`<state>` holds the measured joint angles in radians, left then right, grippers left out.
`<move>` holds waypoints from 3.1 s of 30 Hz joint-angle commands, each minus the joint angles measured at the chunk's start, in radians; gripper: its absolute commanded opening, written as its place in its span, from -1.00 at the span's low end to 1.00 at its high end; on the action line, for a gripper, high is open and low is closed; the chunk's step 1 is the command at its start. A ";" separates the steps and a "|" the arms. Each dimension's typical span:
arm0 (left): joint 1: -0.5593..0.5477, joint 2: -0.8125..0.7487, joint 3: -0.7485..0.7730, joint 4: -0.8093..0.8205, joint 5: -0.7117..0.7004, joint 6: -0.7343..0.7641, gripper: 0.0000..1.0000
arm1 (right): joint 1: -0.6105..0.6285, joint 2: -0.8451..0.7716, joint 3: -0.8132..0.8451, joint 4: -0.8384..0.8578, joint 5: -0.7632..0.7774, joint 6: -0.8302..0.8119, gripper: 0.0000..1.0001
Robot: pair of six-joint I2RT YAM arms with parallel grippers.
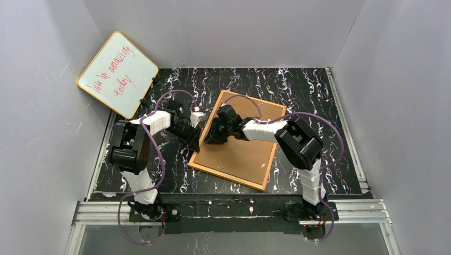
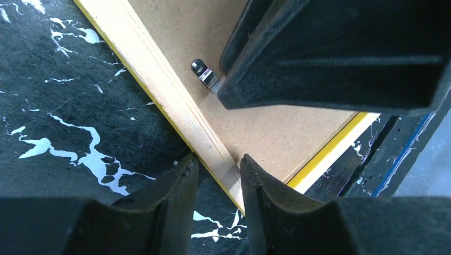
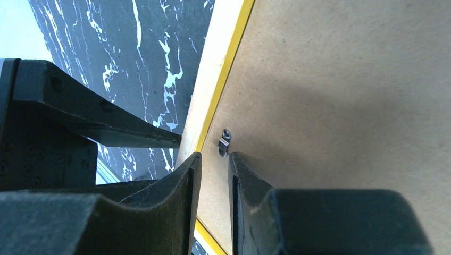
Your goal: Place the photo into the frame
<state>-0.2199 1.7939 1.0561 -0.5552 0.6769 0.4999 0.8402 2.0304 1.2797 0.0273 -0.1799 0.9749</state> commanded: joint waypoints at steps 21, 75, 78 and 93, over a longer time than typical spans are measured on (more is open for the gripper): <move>-0.009 0.020 -0.050 0.010 -0.031 0.035 -0.52 | 0.027 0.069 -0.015 0.092 0.016 0.070 -0.34; -0.004 -0.057 0.027 -0.200 0.056 0.129 -0.47 | -0.228 -0.092 0.079 -0.025 -0.014 -0.112 -0.18; 0.006 -0.061 0.133 -0.239 0.082 0.130 -0.06 | -0.315 -0.067 0.143 -0.085 0.014 -0.164 -0.17; -0.055 0.406 0.589 0.052 -0.059 -0.248 0.35 | -0.437 0.265 0.592 -0.233 0.022 -0.231 -0.20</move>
<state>-0.2382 2.1506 1.5974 -0.5472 0.6846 0.3710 0.3931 2.2585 1.8030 -0.1482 -0.1261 0.7528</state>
